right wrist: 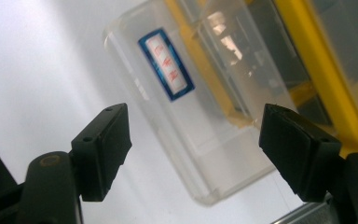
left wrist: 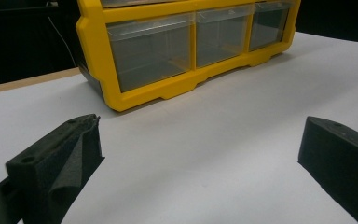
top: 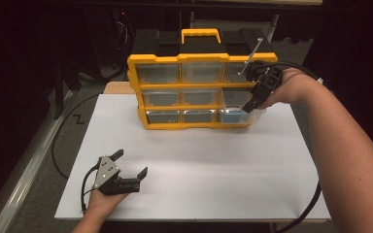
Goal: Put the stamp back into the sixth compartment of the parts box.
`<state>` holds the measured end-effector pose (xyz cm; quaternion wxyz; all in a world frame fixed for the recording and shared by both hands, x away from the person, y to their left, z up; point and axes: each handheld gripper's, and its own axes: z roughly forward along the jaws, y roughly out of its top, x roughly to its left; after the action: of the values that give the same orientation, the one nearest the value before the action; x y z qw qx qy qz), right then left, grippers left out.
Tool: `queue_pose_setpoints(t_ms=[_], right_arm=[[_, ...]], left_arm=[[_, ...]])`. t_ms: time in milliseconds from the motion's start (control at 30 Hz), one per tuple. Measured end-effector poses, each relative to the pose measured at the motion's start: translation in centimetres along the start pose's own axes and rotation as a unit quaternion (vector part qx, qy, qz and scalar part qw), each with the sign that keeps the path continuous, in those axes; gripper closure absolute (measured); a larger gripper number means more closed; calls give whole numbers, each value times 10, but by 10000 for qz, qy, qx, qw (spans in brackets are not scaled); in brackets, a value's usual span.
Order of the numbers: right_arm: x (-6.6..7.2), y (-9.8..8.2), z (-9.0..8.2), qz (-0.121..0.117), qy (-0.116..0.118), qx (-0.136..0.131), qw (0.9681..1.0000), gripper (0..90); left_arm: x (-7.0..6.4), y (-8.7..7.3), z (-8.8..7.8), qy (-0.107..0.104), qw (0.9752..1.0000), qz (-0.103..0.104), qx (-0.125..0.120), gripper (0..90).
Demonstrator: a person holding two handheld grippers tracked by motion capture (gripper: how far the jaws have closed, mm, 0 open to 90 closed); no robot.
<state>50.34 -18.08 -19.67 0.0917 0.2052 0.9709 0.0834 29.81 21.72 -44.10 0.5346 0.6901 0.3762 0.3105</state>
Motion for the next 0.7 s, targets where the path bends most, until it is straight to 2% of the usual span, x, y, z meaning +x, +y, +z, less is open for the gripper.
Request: queue_pose_setpoints(t_ms=[233, 700], right_arm=[[13, -16, -10, 25, 3, 35, 10000, 265], [31, -46, -12, 141, 50, 156, 9998, 251]], left_arm=[[0, 0, 0, 9, 10000, 4, -7, 4], [-1, 0, 1, 1, 10000, 34, 17, 4]])
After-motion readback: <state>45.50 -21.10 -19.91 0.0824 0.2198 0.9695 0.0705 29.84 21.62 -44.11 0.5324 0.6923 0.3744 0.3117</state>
